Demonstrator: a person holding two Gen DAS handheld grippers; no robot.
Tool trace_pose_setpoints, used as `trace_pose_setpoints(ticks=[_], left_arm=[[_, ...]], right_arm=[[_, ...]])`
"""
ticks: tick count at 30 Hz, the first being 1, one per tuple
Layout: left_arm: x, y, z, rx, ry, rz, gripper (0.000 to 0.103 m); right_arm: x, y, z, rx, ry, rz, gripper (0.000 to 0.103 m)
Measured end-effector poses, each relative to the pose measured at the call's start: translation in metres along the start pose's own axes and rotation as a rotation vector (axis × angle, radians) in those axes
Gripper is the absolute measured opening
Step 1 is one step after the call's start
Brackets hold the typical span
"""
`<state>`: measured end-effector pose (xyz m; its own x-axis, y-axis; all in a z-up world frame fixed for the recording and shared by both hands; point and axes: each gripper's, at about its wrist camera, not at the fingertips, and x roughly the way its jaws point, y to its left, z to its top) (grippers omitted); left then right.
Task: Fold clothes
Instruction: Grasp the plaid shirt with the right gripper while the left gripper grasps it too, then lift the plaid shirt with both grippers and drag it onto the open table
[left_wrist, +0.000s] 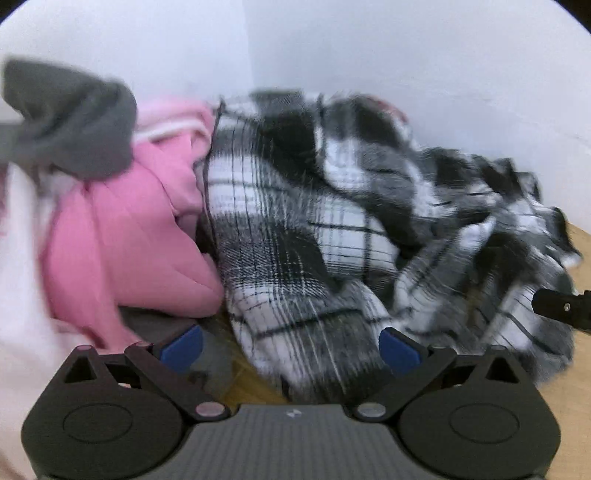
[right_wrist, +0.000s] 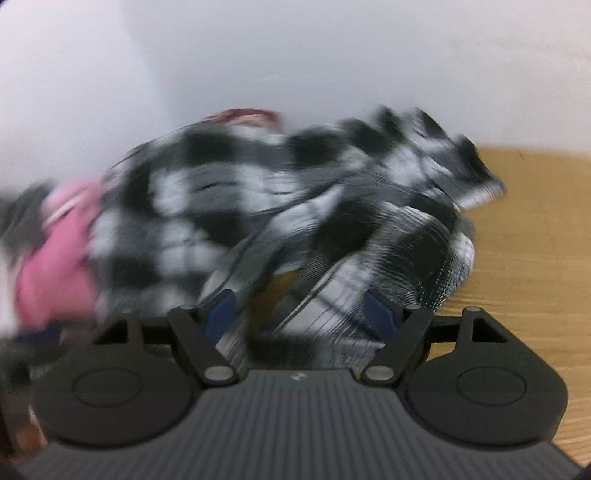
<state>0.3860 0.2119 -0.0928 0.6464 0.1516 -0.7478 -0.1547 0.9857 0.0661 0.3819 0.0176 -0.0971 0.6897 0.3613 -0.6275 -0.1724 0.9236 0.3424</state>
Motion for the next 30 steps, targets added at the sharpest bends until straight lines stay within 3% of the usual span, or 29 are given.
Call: trace_pose_setpoints(ticks=[4, 7, 10, 12, 14, 15, 16, 17, 19, 21, 23, 26, 30], left_arm=[[0.038, 0.006, 0.000, -0.082, 0.078, -0.035, 0.103], [0.056, 0.011, -0.005, -0.117, 0.104, -0.054, 0.103], [0.067, 0.011, -0.005, -0.089, 0.093, -0.060, 0.103], [0.072, 0.009, -0.005, -0.062, 0.081, -0.066, 0.103], [0.076, 0.006, -0.007, -0.030, 0.055, -0.105, 0.098], [0.076, 0.005, -0.009, -0.017, 0.040, -0.162, 0.084], [0.073, 0.004, -0.011, -0.001, 0.024, -0.201, 0.066], [0.071, 0.003, -0.013, 0.016, 0.009, -0.240, 0.064], [0.059, 0.004, -0.014, 0.048, -0.044, -0.310, 0.057], [0.037, 0.008, -0.010, 0.056, -0.113, -0.404, 0.057], [0.010, 0.008, -0.006, 0.089, -0.179, -0.476, 0.057], [-0.035, -0.001, -0.005, 0.170, -0.253, -0.554, 0.057], [-0.109, -0.011, -0.019, 0.261, -0.341, -0.621, 0.052]], right_arm=[[0.044, 0.018, 0.006, -0.040, 0.034, 0.045, 0.078], [0.082, 0.034, 0.007, -0.057, 0.120, 0.088, 0.078], [0.117, 0.038, 0.003, 0.020, 0.190, 0.110, 0.079], [0.124, 0.041, 0.001, 0.076, 0.158, 0.172, 0.079], [0.130, 0.043, -0.002, 0.116, 0.174, 0.255, 0.059], [0.133, 0.044, -0.004, 0.128, 0.188, 0.292, 0.025], [0.133, 0.044, -0.007, 0.140, 0.188, 0.327, 0.020], [0.130, 0.043, -0.009, 0.153, 0.177, 0.364, 0.018], [0.116, 0.032, -0.015, 0.216, 0.171, 0.518, 0.013], [0.094, 0.019, -0.020, 0.294, 0.165, 0.709, 0.013], [0.064, 0.008, -0.022, 0.310, 0.125, 0.823, 0.013], [0.015, -0.005, -0.021, 0.312, 0.066, 0.950, 0.013], [-0.064, -0.014, -0.020, 0.233, -0.023, 1.038, 0.013]])
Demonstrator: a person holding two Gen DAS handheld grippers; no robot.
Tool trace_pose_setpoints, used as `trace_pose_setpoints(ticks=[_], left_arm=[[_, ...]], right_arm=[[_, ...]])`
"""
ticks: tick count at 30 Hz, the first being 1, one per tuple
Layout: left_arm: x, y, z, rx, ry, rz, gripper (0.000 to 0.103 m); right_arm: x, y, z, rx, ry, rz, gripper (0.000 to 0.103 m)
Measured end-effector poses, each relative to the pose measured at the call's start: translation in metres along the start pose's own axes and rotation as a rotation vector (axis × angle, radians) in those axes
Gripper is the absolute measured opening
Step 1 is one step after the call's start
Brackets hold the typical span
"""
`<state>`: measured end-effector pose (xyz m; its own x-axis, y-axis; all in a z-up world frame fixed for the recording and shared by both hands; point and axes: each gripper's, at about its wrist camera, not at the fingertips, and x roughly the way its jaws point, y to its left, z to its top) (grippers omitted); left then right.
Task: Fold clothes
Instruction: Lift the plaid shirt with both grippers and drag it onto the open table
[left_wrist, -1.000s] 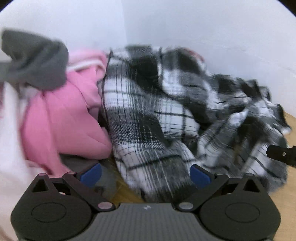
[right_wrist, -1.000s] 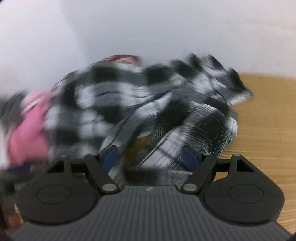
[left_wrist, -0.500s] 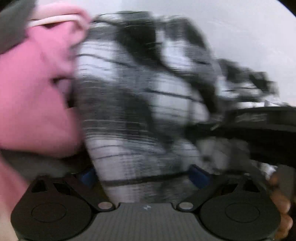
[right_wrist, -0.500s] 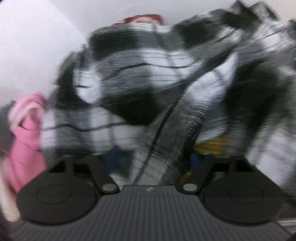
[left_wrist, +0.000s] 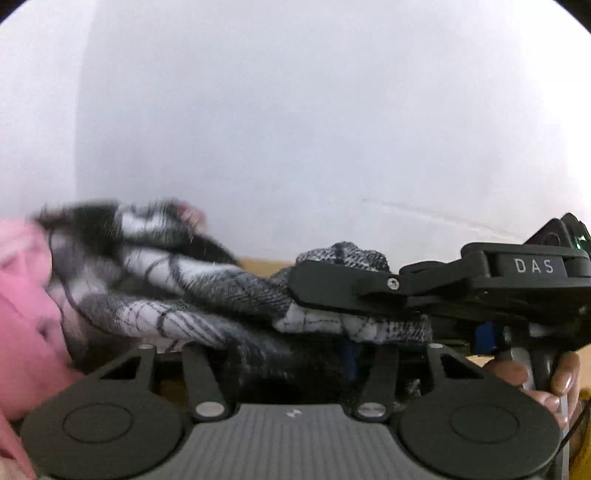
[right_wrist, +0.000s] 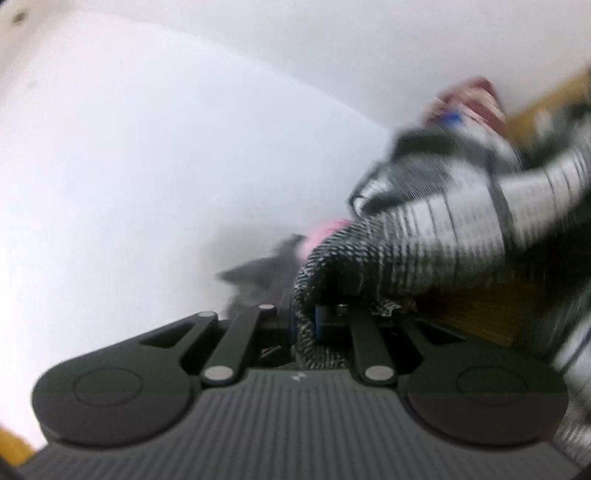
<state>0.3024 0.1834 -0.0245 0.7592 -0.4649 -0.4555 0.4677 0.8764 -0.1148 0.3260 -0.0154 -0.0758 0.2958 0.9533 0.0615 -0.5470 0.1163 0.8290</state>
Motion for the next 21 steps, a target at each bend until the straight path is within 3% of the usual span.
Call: trace_pose_setpoints(ticks=[8, 11, 14, 17, 18, 19, 21], left_arm=[[-0.087, -0.129, -0.003, 0.127, -0.049, -0.158, 0.050], [-0.107, -0.189, -0.014, 0.163, -0.049, -0.266, 0.049], [-0.111, -0.251, -0.035, 0.146, 0.021, -0.380, 0.052], [-0.098, -0.299, -0.064, 0.053, 0.177, -0.467, 0.064], [-0.090, -0.311, -0.075, 0.026, 0.222, -0.463, 0.068], [-0.081, -0.315, -0.085, 0.010, 0.250, -0.444, 0.071], [-0.076, -0.324, -0.103, -0.016, 0.297, -0.398, 0.075]], right_arm=[[-0.127, 0.115, -0.050, -0.111, -0.079, 0.033, 0.013], [-0.202, 0.152, -0.077, -0.122, -0.134, 0.011, 0.013], [-0.288, 0.183, -0.108, -0.123, -0.185, -0.063, 0.013], [-0.370, 0.196, -0.138, -0.037, -0.256, -0.325, 0.017], [-0.397, 0.199, -0.148, -0.003, -0.280, -0.420, 0.024], [-0.424, 0.203, -0.159, 0.021, -0.296, -0.554, 0.033], [-0.473, 0.210, -0.182, 0.042, -0.299, -0.844, 0.041]])
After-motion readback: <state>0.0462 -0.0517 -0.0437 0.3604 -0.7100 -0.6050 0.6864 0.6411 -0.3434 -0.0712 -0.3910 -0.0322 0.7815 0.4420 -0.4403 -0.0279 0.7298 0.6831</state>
